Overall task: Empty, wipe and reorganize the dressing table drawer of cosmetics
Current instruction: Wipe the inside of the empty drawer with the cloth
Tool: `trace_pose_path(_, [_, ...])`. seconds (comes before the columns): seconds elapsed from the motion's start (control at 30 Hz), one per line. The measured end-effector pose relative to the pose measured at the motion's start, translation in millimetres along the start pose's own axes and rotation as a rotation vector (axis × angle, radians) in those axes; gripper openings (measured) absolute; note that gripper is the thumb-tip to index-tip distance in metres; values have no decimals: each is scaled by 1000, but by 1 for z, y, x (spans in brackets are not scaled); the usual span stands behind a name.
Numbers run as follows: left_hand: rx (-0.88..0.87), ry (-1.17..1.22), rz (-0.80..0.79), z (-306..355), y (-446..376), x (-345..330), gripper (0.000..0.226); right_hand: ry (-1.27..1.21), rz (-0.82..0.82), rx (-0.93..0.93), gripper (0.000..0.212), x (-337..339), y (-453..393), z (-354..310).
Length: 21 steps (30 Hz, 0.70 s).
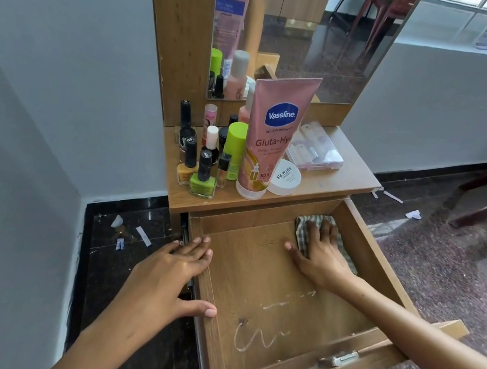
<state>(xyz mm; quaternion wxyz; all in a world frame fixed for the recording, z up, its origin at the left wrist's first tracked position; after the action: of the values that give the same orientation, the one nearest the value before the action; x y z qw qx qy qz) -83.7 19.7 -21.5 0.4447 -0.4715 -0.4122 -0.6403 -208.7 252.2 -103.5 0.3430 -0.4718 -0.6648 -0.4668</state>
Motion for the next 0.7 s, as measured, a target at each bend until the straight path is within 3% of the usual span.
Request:
trace_pose_path(0.1, [-2,21,43,1,0,3,109,30,-13,32,88,6,-3,1])
trace_pose_path(0.2, [-2,-2,71,2,1,6,98,78,-130,74,92,-9,5,-9])
trace_pose_path(0.47, [-3,58,-4,0,3,-1,95,74,-462,443,70,-77,63,-111])
trace_pose_path(0.6, [8,108,-9,0,5,-1,91,258,-357,693,60,-63,68,-117])
trace_pose_path(0.7, [11,103,-11,1,6,-1,90,281,-348,776,52,-46,54,-105])
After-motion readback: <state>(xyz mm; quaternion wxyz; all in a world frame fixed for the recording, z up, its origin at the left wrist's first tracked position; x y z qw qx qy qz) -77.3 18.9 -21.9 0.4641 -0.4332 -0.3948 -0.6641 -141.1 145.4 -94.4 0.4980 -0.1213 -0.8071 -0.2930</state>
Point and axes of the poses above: each hand's wrist, its own y-axis away from the middle knuckle, its own x-axis out of the back of the hand, z = x × y, the point moved 10 cm from there along -y, towards the middle knuckle, and after that the axes turned 7 degrees about -y, right-handed, at the moved point
